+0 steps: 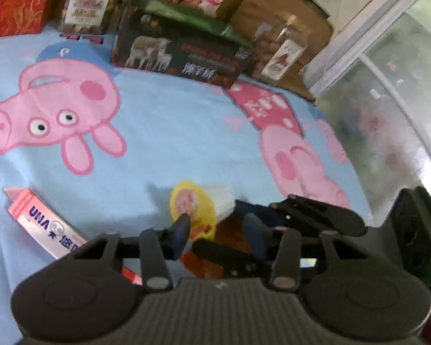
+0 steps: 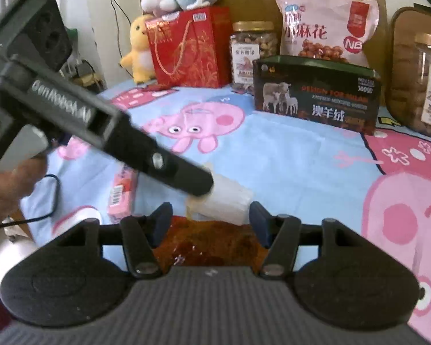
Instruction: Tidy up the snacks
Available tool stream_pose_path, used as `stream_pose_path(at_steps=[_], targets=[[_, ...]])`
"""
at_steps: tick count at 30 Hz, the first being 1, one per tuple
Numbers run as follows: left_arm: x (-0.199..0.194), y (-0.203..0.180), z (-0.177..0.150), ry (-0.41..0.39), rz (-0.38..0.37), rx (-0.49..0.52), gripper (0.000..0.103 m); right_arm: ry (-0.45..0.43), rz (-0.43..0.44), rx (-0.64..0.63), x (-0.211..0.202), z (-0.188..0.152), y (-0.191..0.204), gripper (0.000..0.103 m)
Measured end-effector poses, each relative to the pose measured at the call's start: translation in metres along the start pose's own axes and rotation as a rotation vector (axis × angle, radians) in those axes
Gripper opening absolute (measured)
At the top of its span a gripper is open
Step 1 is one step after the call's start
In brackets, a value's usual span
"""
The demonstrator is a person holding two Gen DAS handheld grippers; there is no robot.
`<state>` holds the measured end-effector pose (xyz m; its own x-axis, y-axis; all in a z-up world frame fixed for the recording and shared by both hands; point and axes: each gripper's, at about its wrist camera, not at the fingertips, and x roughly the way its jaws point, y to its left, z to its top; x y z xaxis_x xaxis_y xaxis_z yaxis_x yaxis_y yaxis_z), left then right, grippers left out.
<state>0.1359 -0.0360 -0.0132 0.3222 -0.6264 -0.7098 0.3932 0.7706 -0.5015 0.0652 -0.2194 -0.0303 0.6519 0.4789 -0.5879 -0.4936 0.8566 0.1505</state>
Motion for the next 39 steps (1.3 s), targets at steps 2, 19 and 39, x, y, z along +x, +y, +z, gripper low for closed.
stream_pose_path(at_steps=[2, 19, 39], targets=[[0.002, 0.002, 0.005, -0.01, 0.01, -0.003, 0.035, -0.011, -0.011, 0.013, 0.004, 0.0, -0.002, 0.051], [-0.012, 0.007, 0.162, -0.236, 0.002, -0.015, 0.036, -0.229, -0.111, -0.111, 0.043, 0.133, -0.054, 0.05], [-0.051, 0.022, 0.148, -0.307, 0.108, 0.017, 0.046, -0.181, 0.057, 0.158, 0.032, 0.132, -0.113, 0.055]])
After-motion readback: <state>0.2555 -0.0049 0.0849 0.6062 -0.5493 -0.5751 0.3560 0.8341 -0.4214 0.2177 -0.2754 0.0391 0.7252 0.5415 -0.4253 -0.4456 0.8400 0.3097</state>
